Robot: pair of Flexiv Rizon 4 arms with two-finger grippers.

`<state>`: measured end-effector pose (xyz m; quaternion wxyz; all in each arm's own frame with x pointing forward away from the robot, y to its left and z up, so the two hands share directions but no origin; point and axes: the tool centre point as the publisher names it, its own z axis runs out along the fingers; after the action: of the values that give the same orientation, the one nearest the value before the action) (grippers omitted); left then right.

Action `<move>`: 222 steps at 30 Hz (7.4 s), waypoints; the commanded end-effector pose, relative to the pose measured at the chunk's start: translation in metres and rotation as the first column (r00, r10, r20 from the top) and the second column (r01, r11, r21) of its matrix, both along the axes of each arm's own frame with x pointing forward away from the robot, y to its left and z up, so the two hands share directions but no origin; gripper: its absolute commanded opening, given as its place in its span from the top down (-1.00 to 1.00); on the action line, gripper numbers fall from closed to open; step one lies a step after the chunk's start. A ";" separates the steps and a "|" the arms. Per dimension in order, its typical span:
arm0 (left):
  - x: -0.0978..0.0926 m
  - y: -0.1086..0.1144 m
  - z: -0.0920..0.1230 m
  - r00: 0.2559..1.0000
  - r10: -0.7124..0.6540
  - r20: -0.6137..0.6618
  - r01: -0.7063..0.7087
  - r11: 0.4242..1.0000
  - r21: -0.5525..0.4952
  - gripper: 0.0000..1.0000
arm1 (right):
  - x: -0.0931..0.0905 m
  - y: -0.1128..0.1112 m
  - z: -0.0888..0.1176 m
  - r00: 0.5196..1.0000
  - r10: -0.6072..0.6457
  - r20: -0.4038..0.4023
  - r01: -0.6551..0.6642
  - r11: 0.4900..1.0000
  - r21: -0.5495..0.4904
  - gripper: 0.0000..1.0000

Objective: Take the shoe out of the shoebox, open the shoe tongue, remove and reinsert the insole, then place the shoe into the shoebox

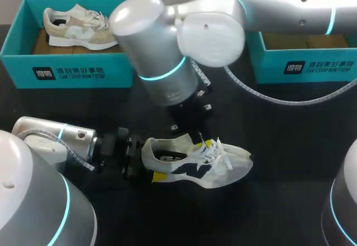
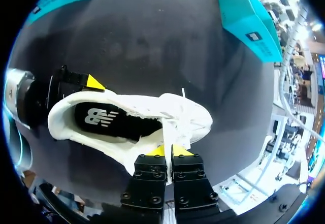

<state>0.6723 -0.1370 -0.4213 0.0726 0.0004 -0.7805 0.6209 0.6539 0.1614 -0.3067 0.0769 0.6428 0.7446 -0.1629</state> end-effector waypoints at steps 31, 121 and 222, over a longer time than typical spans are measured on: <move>0.001 -0.002 -0.002 1.000 -0.004 -0.001 0.004 1.000 0.002 1.00 | 0.002 -0.078 -0.018 0.951 0.300 -0.071 -0.249 0.885 0.394 1.00; 0.001 -0.002 -0.002 1.000 -0.004 -0.001 0.004 1.000 0.002 1.00 | -0.020 0.003 0.123 0.904 0.340 0.260 -0.382 0.914 0.135 -1.00; 0.001 -0.002 -0.002 1.000 -0.004 -0.001 0.004 1.000 0.002 1.00 | 0.026 0.070 -0.042 0.112 0.991 0.068 -0.979 0.099 0.176 1.00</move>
<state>0.6723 -0.1372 -0.4214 0.0727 0.0003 -0.7805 0.6209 0.6781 0.2340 -0.3435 0.0864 -0.0193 0.9957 -0.0281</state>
